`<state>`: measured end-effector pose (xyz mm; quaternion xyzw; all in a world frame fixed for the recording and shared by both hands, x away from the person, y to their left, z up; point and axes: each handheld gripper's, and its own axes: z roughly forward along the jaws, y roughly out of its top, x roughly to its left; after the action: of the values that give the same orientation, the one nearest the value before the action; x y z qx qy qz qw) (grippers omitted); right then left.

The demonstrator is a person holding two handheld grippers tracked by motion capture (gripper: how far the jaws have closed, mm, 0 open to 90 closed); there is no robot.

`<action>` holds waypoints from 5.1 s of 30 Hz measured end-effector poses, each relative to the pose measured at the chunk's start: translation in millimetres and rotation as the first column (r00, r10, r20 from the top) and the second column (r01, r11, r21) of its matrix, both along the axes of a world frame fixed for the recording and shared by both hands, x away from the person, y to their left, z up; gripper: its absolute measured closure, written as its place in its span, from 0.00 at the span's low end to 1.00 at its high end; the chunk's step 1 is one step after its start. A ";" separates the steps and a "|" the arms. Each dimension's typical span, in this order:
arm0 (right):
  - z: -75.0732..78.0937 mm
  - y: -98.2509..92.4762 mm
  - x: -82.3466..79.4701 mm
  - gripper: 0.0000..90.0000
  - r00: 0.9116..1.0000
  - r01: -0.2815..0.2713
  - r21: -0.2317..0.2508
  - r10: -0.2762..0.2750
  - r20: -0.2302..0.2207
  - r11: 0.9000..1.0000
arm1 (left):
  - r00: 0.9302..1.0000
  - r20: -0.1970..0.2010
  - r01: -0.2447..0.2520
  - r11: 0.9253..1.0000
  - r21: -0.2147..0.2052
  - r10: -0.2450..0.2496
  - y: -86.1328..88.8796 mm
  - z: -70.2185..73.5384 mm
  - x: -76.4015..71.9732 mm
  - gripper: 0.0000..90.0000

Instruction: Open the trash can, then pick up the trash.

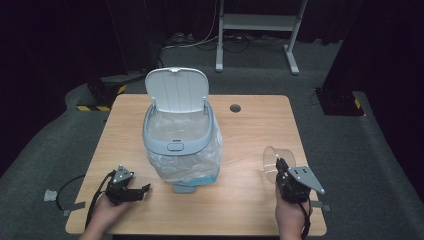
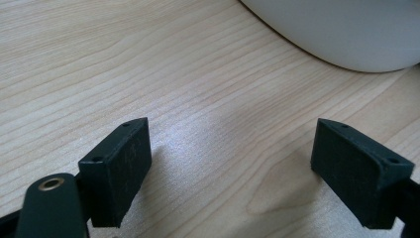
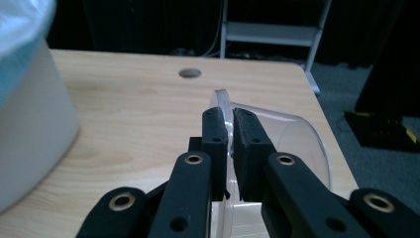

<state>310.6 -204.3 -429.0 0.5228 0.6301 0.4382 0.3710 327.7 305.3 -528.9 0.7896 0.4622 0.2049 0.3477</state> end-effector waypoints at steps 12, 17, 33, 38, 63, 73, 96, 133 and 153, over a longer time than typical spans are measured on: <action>45.4 21.3 -6.7 0.94 0.989 -0.069 0.039 0.063 0.137 0.997 | 1.000 -0.001 0.000 1.000 -0.002 0.000 -0.1 0.0 0.0 0.18; 66.7 28.0 -6.5 0.94 0.979 -0.096 0.066 0.082 0.189 0.993 | 1.000 0.001 -0.001 1.000 0.000 0.001 0.0 -0.1 0.0 0.18; 121.6 65.7 -1.2 0.95 0.935 -0.186 0.079 0.152 0.321 0.979 | 1.000 0.000 0.000 1.000 0.000 0.000 0.0 0.0 0.0 0.18; 129.1 80.3 3.9 0.95 0.928 -0.212 0.055 0.183 0.324 0.976 | 1.000 0.000 0.000 1.000 0.000 0.000 0.0 0.0 0.0 0.18; 157.6 173.8 15.2 0.95 0.847 -0.421 0.045 0.375 0.377 0.906 | 1.000 0.003 0.005 1.000 -0.001 -0.005 0.1 -0.1 -0.2 0.18; 151.3 207.3 16.1 0.95 0.823 -0.501 0.072 0.449 0.349 0.862 | 1.000 0.001 0.006 1.000 -0.002 -0.006 0.1 -0.1 -0.2 0.18; 128.5 189.2 22.5 0.84 0.865 -0.450 0.077 0.413 0.285 0.890 | 1.000 0.004 0.011 1.000 -0.001 -0.011 0.1 -0.1 -0.4 0.18; 4.0 94.9 44.5 0.76 0.967 -0.246 0.009 0.245 0.063 0.969 | 0.997 0.081 -0.015 0.999 -0.043 0.019 -2.3 23.6 4.4 0.61; -19.0 130.3 95.2 0.95 0.952 -0.302 -0.004 0.302 -0.048 0.953 | 0.979 0.185 -0.063 0.988 -0.144 0.089 -38.6 73.0 71.0 0.94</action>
<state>405.8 -74.1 -448.0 0.4282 0.7137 0.4737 0.2877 398.7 266.7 -455.8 0.7222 0.4698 0.2604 0.4357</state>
